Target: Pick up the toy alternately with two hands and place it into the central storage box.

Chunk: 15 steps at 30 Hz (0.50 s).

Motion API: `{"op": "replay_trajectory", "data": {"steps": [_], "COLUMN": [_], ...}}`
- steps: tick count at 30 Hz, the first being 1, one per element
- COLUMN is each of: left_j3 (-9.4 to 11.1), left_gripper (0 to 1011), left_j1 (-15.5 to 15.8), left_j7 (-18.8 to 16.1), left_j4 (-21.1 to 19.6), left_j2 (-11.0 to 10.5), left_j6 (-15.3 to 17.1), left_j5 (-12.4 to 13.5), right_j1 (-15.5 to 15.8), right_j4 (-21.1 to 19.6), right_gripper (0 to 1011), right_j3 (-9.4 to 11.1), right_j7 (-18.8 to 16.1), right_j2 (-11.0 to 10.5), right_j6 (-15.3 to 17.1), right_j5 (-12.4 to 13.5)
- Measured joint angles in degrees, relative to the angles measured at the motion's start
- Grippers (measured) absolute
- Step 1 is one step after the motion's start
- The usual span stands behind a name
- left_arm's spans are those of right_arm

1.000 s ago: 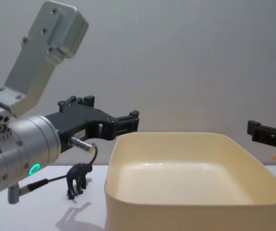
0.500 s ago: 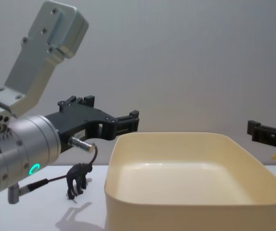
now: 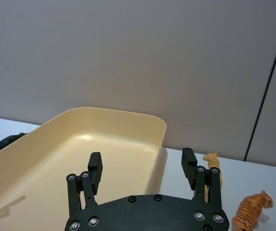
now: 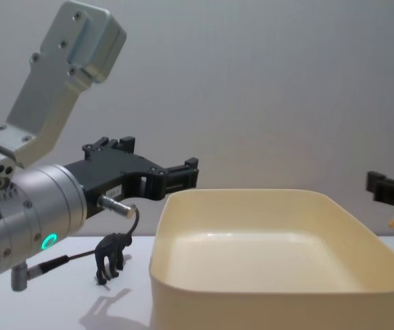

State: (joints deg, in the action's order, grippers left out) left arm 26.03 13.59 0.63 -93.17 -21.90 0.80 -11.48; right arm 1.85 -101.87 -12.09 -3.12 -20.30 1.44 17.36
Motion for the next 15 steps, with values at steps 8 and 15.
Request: {"op": "replay_trajectory", "data": {"steps": [8,15], "left_j3": [0.0,0.0], "left_gripper": [1002,1001], "left_j1": [0.0,0.0], "left_j7": [0.0,0.0], "left_j4": [0.0,0.0], "left_j2": [0.0,0.0], "left_j6": [0.0,0.0], "left_j5": [0.0,0.0], "right_j1": [3.09,6.09], "right_j4": [-1.82,-3.15], "right_gripper": [1001,1001], "right_j3": [2.19,4.32], "right_j7": [3.32,7.23], "right_j2": [-2.55,-4.53], "right_j6": [-1.13,-1.6], "right_j5": [2.07,3.86]}}
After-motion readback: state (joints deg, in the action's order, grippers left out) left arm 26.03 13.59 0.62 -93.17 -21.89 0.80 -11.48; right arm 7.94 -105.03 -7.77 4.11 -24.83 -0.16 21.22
